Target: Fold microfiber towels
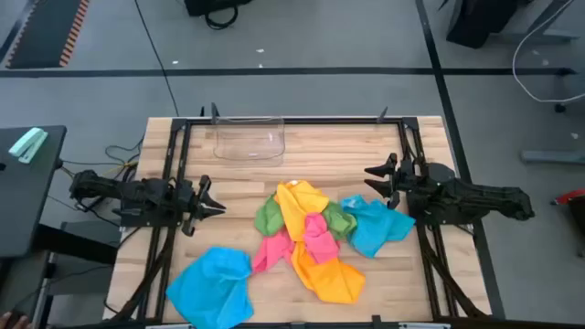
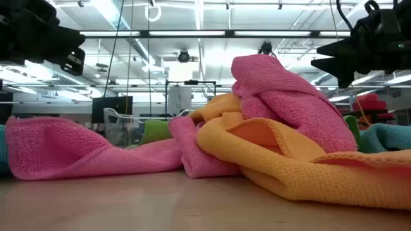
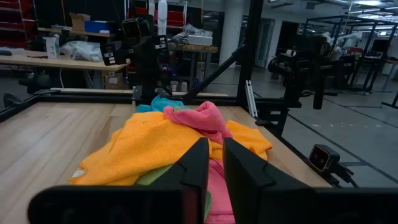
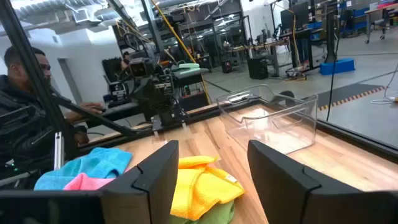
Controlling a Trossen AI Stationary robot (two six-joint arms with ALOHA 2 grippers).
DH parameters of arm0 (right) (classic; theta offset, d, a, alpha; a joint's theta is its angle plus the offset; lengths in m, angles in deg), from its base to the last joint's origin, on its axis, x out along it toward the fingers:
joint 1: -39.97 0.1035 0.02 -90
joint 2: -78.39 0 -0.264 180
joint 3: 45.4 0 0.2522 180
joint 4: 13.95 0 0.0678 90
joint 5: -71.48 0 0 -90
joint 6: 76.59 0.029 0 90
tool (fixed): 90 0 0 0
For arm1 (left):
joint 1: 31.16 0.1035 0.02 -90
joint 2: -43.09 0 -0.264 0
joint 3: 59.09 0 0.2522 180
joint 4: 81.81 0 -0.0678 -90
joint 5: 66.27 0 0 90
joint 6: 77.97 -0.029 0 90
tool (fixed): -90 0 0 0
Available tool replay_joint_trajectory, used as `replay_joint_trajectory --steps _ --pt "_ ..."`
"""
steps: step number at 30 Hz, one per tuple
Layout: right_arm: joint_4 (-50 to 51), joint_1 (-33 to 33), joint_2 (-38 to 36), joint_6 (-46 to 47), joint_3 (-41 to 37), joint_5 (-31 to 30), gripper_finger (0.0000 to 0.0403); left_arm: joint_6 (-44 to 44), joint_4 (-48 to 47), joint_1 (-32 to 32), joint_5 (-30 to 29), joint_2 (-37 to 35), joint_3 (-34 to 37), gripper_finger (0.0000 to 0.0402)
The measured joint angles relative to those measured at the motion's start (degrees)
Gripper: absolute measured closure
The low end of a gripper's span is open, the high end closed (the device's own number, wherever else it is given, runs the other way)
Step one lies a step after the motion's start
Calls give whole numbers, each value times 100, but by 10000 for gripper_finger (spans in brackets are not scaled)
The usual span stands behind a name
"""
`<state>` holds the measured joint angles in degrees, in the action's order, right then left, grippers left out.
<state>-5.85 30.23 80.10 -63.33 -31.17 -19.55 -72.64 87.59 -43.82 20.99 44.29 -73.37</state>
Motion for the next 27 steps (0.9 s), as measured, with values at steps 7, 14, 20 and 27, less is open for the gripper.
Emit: replay_joint_trajectory --steps 7,14,20,27 --pt "-1 2 2 1 0 0 202 0 0 -1 -1 -1 0 348" --pt "-1 1 1 1 -1 1 202 0 0 0 -1 0 0 343" --pt "0 0 0 2 0 2 202 0 0 -1 -1 -1 -1 350" --pt "-1 2 0 2 -2 1 202 0 0 0 0 1 0 345"
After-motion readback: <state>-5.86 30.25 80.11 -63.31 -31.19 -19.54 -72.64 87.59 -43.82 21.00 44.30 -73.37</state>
